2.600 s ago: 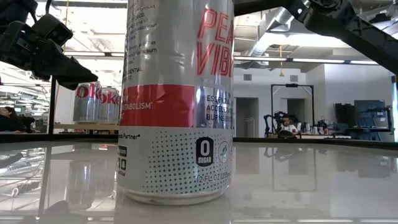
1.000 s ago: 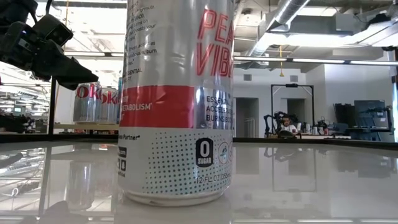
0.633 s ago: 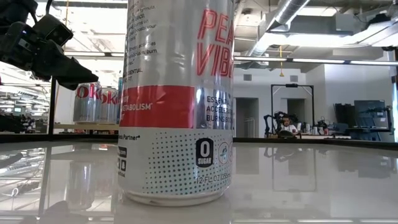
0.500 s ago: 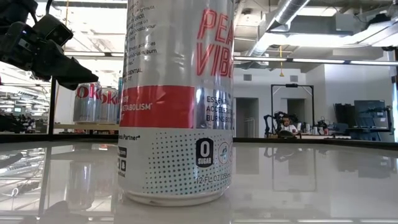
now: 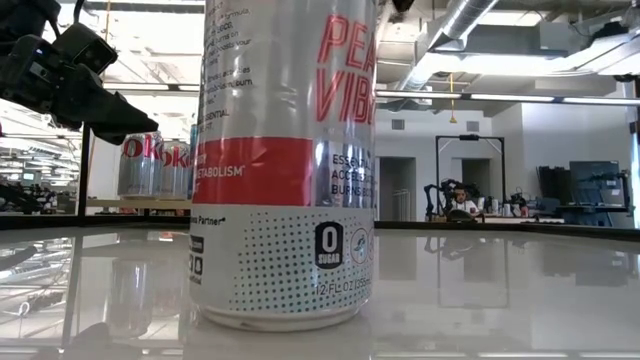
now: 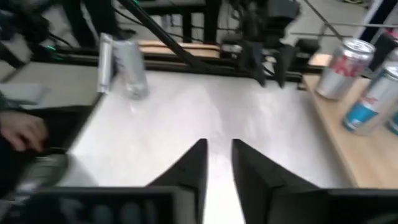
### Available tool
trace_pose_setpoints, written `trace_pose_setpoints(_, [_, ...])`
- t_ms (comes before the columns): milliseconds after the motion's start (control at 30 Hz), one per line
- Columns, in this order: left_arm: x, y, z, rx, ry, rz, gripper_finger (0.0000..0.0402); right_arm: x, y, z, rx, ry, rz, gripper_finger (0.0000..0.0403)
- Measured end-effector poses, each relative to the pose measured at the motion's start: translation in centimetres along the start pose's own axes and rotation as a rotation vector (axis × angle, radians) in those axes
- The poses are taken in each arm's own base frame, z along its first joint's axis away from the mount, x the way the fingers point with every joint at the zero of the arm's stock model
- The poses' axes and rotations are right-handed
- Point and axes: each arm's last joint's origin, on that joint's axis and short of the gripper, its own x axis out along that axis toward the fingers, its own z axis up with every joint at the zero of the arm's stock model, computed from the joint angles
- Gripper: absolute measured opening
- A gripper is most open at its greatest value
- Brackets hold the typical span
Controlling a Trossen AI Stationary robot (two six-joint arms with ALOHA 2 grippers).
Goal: Place canned beverage on shelf
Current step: Put the top white and yellow soda can on the shelf
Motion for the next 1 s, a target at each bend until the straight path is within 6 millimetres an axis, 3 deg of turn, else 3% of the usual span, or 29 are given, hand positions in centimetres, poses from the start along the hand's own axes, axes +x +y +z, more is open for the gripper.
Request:
trace_pose_setpoints(300, [0.0, 0.0, 0.0, 0.0, 0.0, 0.0, 0.0135, 1.3, -2.2, -0.7, -0.003, 0.051, -0.08, 0.0252])
trace_pose_setpoints(467, [0.0, 0.0, 0.0, 0.0, 0.0, 0.0, 0.0135, 1.6, -3.8, -1.5, 0.065, 0.12, -0.133, 0.0309])
trace_pose_setpoints(667, [0.0, 0.0, 0.0, 0.0, 0.0, 0.0, 0.0135, 3.6, -4.8, -2.5, 0.041, 0.152, -0.154, 0.034])
trace_pose_setpoints(1000, [0.0, 0.0, 0.0, 0.0, 0.001, 0.006, 0.0135, 5.8, -5.3, -3.7, -0.024, 0.163, -0.171, 0.0336])
